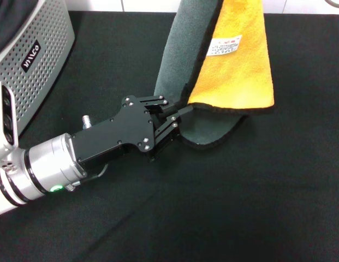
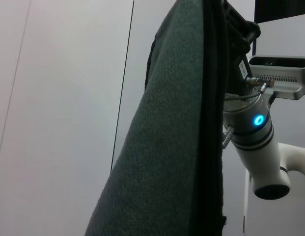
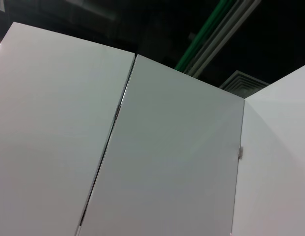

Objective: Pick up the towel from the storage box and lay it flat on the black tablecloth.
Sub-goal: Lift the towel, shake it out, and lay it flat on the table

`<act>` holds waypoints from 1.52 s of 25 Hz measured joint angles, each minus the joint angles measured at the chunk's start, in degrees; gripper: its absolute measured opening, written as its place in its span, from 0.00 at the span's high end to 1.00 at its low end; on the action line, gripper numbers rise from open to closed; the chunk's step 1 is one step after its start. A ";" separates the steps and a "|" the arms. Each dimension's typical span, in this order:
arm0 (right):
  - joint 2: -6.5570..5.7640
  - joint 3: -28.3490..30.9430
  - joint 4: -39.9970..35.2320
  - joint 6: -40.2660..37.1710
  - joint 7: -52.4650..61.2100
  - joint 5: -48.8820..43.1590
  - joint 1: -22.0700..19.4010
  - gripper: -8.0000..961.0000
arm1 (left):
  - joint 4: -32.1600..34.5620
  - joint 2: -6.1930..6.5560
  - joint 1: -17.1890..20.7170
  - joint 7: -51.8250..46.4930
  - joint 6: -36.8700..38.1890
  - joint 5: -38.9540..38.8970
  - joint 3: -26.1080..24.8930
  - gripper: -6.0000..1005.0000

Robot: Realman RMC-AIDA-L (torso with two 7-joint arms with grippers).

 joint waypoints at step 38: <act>0.03 -0.81 7.89 -1.77 5.45 -6.41 -10.29 0.97 | 13.85 0.29 4.99 -16.69 14.00 -6.06 0.30 0.97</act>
